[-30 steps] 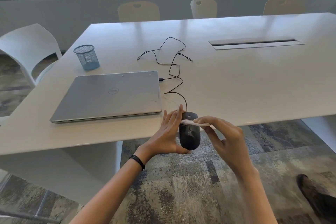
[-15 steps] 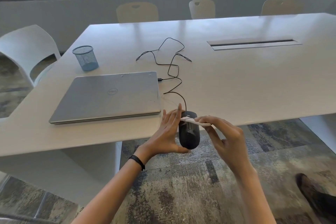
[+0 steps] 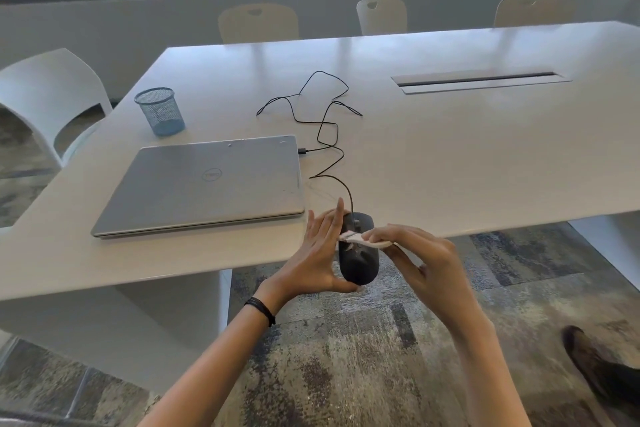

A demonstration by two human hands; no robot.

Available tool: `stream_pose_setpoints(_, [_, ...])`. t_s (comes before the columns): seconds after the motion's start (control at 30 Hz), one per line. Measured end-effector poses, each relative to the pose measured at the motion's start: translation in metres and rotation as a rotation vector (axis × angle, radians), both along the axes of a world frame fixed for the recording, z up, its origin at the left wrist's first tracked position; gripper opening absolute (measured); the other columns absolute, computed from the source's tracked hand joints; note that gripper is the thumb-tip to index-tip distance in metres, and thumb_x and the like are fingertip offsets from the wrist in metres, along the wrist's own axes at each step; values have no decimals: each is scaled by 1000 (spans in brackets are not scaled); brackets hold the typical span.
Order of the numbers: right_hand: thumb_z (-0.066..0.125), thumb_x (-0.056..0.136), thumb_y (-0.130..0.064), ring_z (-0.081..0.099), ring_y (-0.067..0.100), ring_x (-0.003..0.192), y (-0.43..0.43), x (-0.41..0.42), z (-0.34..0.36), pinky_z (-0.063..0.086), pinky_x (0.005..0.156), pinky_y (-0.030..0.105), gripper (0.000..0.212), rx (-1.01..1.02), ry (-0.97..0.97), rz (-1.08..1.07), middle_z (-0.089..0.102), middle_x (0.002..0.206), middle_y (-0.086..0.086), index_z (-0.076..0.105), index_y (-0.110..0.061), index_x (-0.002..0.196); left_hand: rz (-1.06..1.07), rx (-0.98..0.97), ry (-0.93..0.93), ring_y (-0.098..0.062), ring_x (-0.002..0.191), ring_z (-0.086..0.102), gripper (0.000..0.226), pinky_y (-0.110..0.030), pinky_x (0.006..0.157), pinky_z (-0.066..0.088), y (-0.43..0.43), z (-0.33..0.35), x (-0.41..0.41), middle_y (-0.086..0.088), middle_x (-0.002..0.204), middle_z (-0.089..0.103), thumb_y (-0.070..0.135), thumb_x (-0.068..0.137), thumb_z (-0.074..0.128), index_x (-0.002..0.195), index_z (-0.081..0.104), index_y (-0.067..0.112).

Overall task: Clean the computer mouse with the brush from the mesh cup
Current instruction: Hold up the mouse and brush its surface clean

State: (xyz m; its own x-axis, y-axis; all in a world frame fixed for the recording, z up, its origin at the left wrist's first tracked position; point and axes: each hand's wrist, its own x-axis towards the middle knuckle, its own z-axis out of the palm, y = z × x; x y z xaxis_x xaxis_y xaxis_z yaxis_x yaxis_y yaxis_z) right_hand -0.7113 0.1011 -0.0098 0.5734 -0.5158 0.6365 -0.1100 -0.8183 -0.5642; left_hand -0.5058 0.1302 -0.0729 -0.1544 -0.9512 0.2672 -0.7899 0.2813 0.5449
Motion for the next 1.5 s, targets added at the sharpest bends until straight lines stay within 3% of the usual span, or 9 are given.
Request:
stream_pose_setpoints(0.1, [66, 85, -2, 65, 2, 103, 0, 0, -5, 55, 85, 28, 29, 26, 39, 17, 71, 103, -9, 65, -23, 106, 0, -8, 0, -19, 143, 7, 140, -42, 113, -20, 0, 2, 0, -9, 150, 19, 56, 61, 79, 143, -25, 12])
stream_pose_setpoints(0.33, [60, 90, -18, 63, 0, 104, 4, -2, 1, 51, 88, 20, 18, 35, 59, 80, 69, 104, -15, 64, -25, 107, -1, -2, -3, -24, 142, 11, 138, -43, 114, -18, 2, 0, -3, -10, 149, 21, 55, 63, 79, 142, -24, 8])
stream_pose_setpoints(0.47, [64, 87, -5, 64, 1, 102, 2, -2, 0, 52, 86, 23, 24, 11, 107, 81, 71, 101, -9, 65, -20, 105, 2, 2, -7, -23, 142, 10, 138, -47, 115, -16, 0, 1, 0, -11, 149, 20, 56, 63, 78, 142, -25, 9])
stream_pose_setpoints(0.67, [62, 87, -12, 66, 1, 100, 2, -16, 7, 49, 93, 19, 23, 37, 151, 113, 72, 101, -12, 65, -25, 106, 11, 7, -9, -22, 143, 10, 139, -47, 115, -15, -1, -1, 3, -10, 150, 21, 55, 62, 79, 143, -24, 9])
stream_pose_setpoints(0.8, [64, 89, -16, 65, 1, 101, 4, -18, 15, 51, 89, 19, 18, 43, 89, 128, 71, 103, -13, 66, -24, 106, 13, 10, -11, -21, 143, 8, 139, -46, 115, -17, -1, -1, 3, -11, 151, 19, 55, 62, 80, 142, -24, 11])
stream_pose_setpoints(1.07, [65, 84, -4, 68, 3, 98, -3, -14, 8, 54, 86, 22, 19, 114, 52, 74, 73, 99, -10, 70, -15, 99, 15, -1, -30, -23, 143, 9, 139, -52, 115, -13, -4, 1, 5, -11, 150, 20, 57, 62, 79, 143, -24, 11])
stream_pose_setpoints(1.2, [64, 85, -10, 70, 6, 96, -8, -22, 7, 53, 85, 20, 18, 202, 21, 132, 74, 99, -13, 69, -19, 100, 16, 3, -29, -23, 143, 10, 140, -54, 115, -11, -4, -1, 7, -11, 150, 19, 58, 60, 79, 143, -24, 11])
stream_pose_setpoints(1.33, [63, 86, -14, 70, 8, 97, -10, -17, 4, 53, 85, 20, 19, 229, -128, 80, 73, 100, -12, 68, -24, 101, 16, 2, -20, -20, 143, 8, 140, -49, 115, -15, -4, -3, 6, -10, 150, 19, 57, 61, 79, 143, -25, 12])
stream_pose_setpoints(1.5, [64, 84, -5, 70, 8, 97, -18, -5, -10, 55, 86, 25, 15, 175, -207, -62, 74, 97, -5, 69, -9, 98, 5, -7, -22, -21, 144, 8, 138, -53, 115, -13, -4, -3, 4, -9, 150, 19, 57, 63, 78, 144, -24, 12])
